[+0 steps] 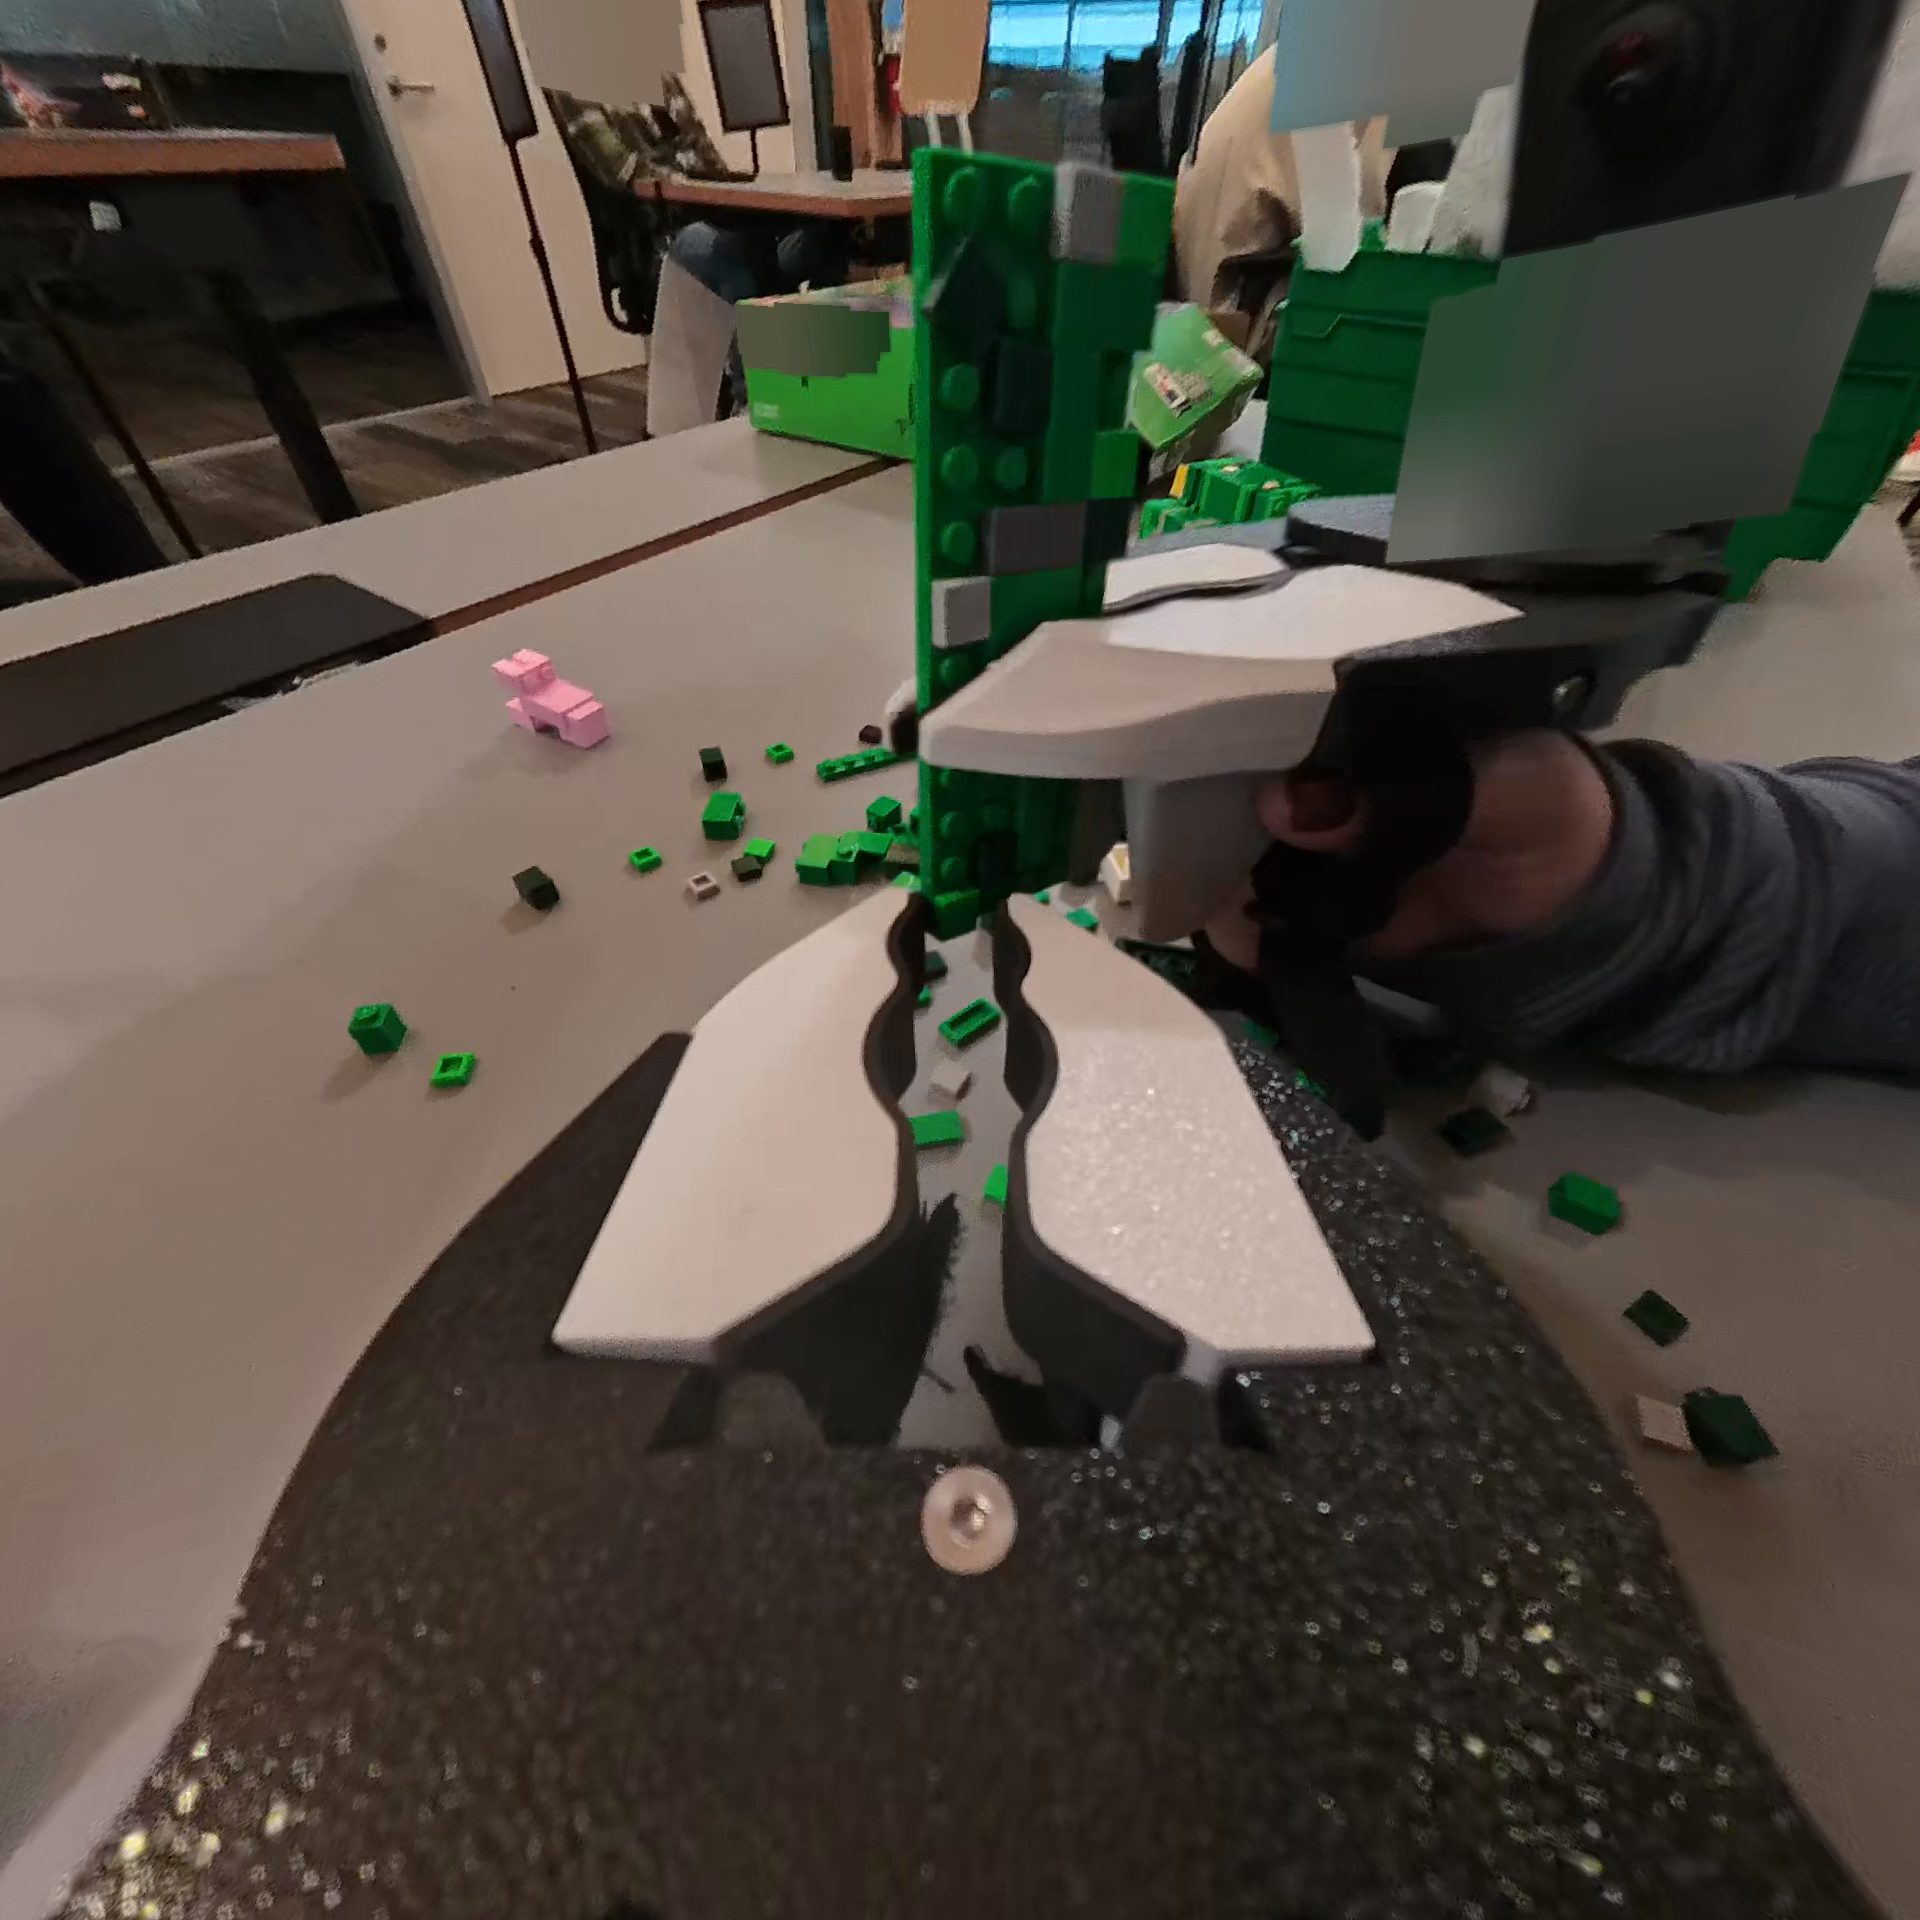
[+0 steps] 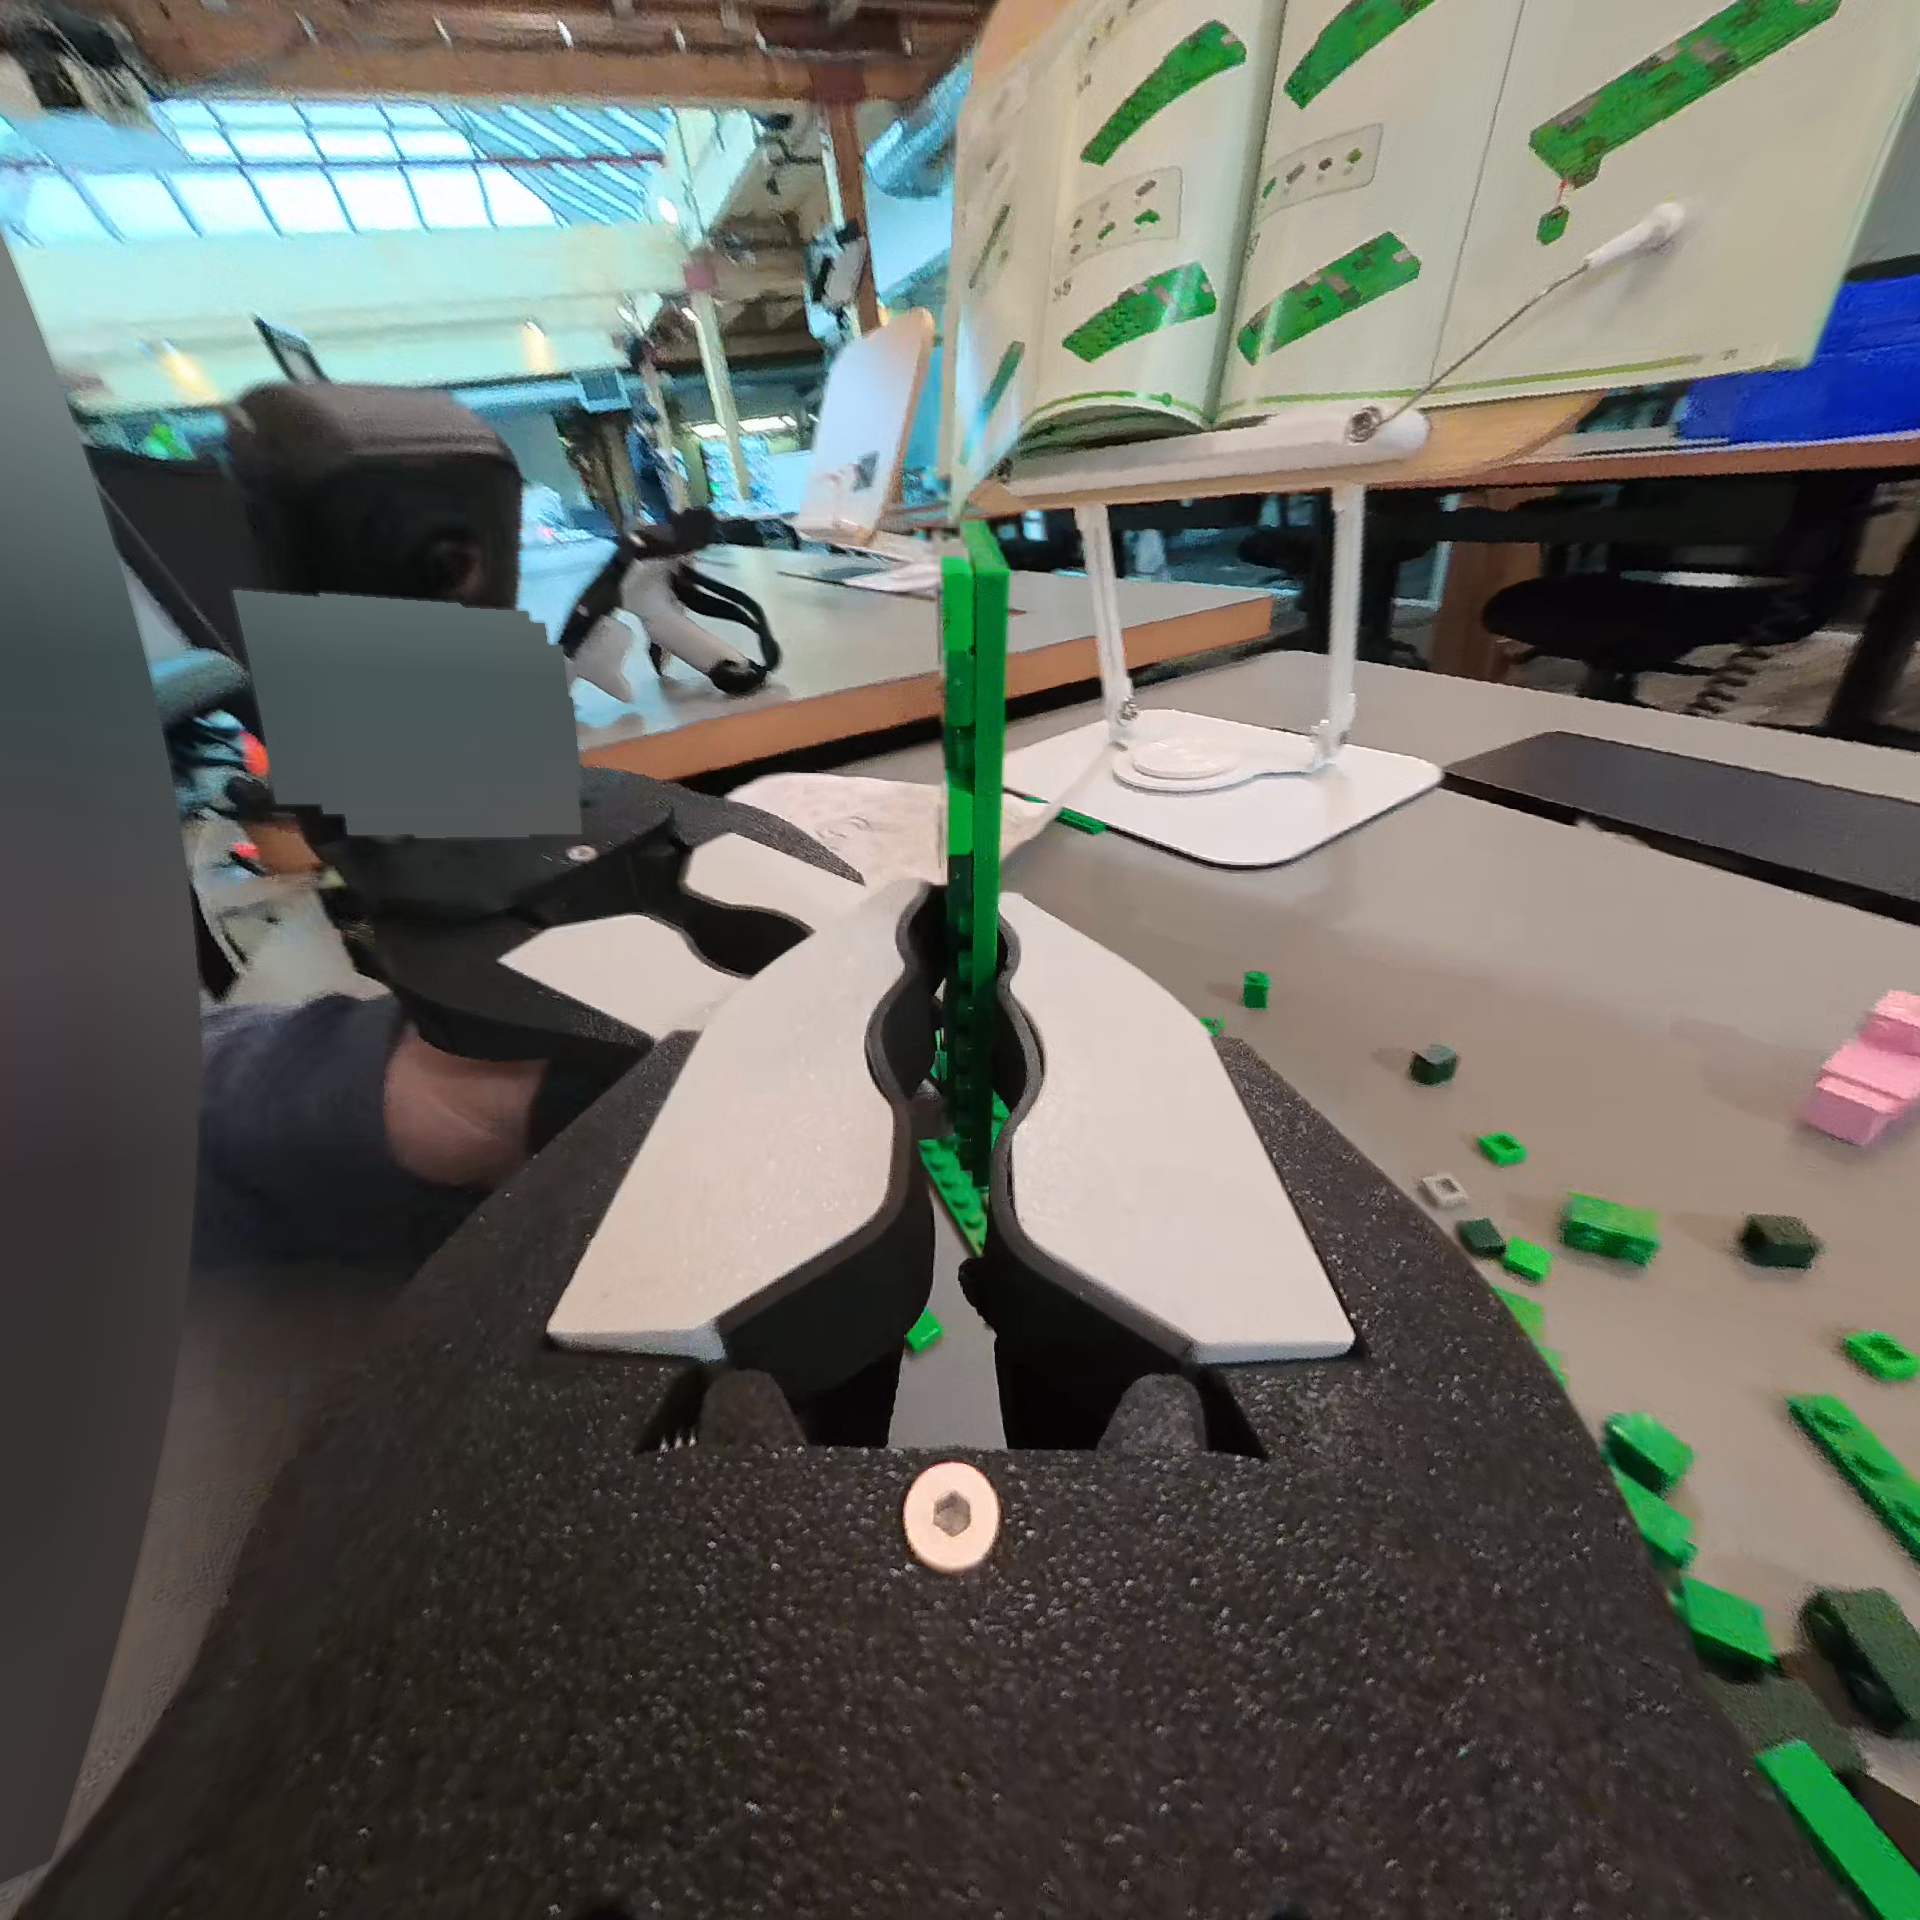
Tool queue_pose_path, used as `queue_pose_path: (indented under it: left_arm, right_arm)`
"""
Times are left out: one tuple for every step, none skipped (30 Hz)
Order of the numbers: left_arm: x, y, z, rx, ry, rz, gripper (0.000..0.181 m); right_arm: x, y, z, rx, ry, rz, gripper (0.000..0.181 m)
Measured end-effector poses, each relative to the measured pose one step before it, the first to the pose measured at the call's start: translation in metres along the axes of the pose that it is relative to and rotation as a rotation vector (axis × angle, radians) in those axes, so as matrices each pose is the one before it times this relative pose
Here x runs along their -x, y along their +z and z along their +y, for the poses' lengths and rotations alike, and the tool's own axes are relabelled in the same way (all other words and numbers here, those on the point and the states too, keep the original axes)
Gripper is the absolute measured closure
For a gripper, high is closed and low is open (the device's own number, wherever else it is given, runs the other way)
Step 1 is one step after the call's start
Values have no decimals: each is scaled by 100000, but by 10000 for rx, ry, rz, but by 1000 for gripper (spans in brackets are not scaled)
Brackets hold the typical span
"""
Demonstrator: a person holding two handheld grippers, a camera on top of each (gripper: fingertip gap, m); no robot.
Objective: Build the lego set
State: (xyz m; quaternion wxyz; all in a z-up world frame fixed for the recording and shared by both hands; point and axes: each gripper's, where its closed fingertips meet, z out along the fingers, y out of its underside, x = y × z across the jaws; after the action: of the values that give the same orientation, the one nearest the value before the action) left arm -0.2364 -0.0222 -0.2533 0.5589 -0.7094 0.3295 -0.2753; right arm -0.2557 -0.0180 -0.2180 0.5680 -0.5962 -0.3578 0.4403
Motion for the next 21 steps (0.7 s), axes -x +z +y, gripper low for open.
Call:
queue_pose_path:
  left_arm:
    - [148,66,151,129,-28,-150,169]
    - [144,93,131,109,12,-164,169]
    - [92,72,39,51,31,-119,169]
    - [52,17,-37,-21,47,-80,169]
    - [38,14,-35,-37,94,-60,168]
    - [41,-3,-31,-53,157,-68,168]
    - [-27,-31,-116,-97,155,-13,168]
    - [-37,-33,-97,-70,120,4,168]
    - [-1,6,-45,-38,10,11,168]
    - [-25,-2,-30,-40,-92,43,168]
    - [-34,-3,-28,-47,-103,71,168]
    - [-17,-19,-1,-34,-96,78,167]
    - [-28,-43,-75,-57,-113,76,167]
    - [-49,-44,-94,-72,-72,70,167]
    - [-65,-25,-82,-66,-91,67,167]
    - [-67,0,-42,-32,-156,102,167]
    - [-63,-3,0,0,-192,134,167]
    - [-12,-33,11,0,-170,116,167]
    - [54,-60,-15,-9,-96,65,168]
    - [61,-68,-16,-7,-16,36,169]
    - [50,-60,13,30,43,13,171]
  right_arm:
    - [-74,105,164,141,-253,248,175]
    - [-50,94,97,70,-198,236,175]
    - [-38,38,16,19,-157,190,175]
    - [-13,28,-33,-27,-67,139,175]
    - [-96,-7,0,-3,-7,136,175]
    - [-53,-44,-75,-65,17,49,176]
    - [11,-59,-127,-94,60,-24,176]
    - [-49,-42,-48,-29,112,-11,175]
    - [-72,-36,-38,-45,96,21,175]
    - [14,-12,-24,-28,62,-33,175]
    - [3,-10,-5,1,57,-25,175]
    - [-26,-23,-28,-31,62,2,175]
    - [32,-31,-90,-63,65,-27,175]
    - [10,-46,-82,-48,62,-21,175]
    - [-16,-51,-82,-54,53,-10,175]
    - [-16,-33,1,-6,55,-24,175]
    - [-45,-33,-8,-13,48,1,175]
    - [-74,-22,-20,-15,36,21,175]
    - [-53,-31,-21,0,21,-1,175]
    - [-84,-25,-23,5,2,17,176]
    - [-110,-37,-3,15,12,31,176]
